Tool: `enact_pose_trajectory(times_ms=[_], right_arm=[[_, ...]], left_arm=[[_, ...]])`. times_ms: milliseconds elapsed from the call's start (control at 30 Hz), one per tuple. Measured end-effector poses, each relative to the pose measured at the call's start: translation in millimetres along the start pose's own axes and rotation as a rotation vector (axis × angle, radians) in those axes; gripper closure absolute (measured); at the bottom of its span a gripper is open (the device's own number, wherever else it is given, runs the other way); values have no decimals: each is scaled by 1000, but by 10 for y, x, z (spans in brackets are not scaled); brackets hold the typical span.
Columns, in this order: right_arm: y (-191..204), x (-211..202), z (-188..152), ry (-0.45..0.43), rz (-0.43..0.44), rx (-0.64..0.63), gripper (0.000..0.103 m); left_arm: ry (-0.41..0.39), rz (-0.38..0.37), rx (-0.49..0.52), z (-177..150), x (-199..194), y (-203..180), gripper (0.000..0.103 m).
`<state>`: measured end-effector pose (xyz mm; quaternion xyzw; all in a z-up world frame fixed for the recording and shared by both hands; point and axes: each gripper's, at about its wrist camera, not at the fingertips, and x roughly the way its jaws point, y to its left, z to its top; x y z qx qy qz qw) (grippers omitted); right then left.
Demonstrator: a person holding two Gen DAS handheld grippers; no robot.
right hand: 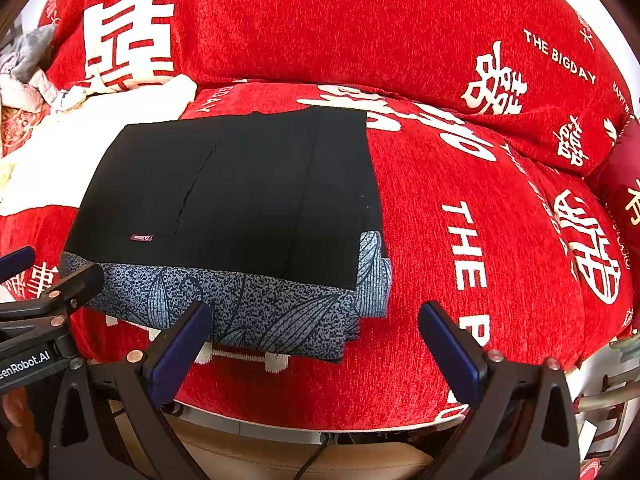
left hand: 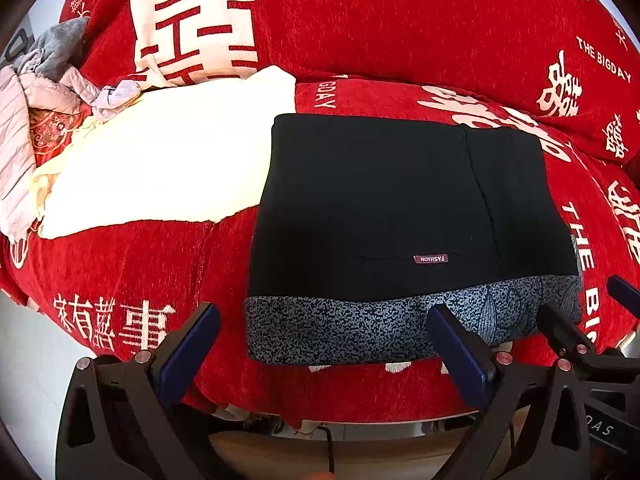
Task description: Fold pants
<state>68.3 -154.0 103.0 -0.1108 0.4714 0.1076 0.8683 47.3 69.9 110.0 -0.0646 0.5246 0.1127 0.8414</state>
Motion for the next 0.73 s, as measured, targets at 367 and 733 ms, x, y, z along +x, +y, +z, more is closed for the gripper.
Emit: enact_pose_trajectory(times_ms=[367, 733], right_arm=[[-9, -6, 2, -2, -7, -8, 0], [93, 84, -269, 63, -39, -47, 0]], left_arm=[[16, -17, 12, -25, 36, -19, 0], [88, -3, 23, -367, 213, -54, 0]])
